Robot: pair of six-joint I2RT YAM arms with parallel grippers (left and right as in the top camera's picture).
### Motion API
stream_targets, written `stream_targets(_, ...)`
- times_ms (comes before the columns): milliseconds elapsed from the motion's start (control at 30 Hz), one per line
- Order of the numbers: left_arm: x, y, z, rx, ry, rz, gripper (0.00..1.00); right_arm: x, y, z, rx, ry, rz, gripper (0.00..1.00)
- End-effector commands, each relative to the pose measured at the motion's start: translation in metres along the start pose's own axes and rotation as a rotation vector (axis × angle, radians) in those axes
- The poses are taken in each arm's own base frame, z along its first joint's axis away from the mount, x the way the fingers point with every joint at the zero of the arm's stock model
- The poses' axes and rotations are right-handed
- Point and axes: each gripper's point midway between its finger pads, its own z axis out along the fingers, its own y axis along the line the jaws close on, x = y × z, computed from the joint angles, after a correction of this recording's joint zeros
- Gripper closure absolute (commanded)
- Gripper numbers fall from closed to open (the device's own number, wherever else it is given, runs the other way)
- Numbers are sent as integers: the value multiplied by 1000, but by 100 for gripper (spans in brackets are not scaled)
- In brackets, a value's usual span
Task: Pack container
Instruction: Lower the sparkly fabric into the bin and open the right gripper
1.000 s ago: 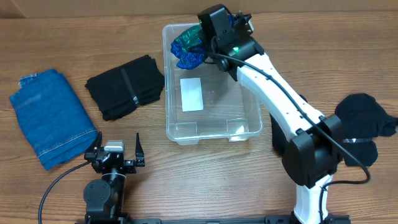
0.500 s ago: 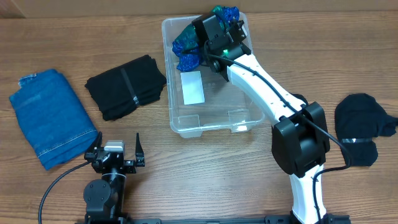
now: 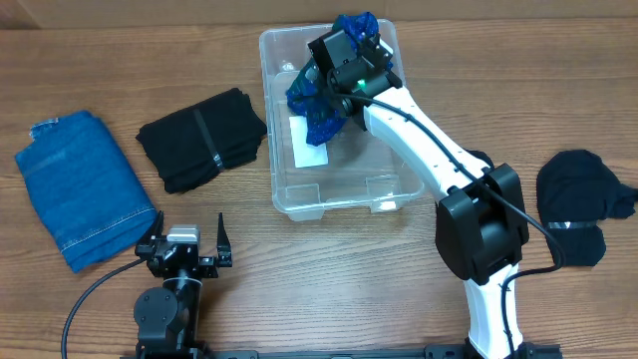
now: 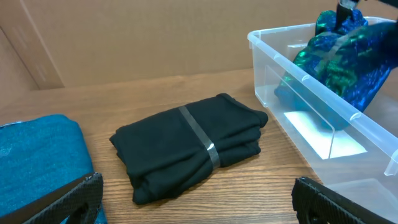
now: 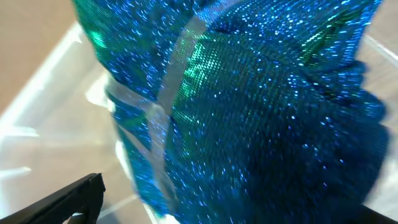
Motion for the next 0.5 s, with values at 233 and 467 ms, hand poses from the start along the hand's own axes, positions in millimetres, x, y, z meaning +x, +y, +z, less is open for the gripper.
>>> stream_targets(233,2,0,0,-4,1,23,0,22,-29,-15,96,135,-334,0)
stream_targets(467,2,0,0,-4,1,23,0,8,-23,-34,69,126,-611,0)
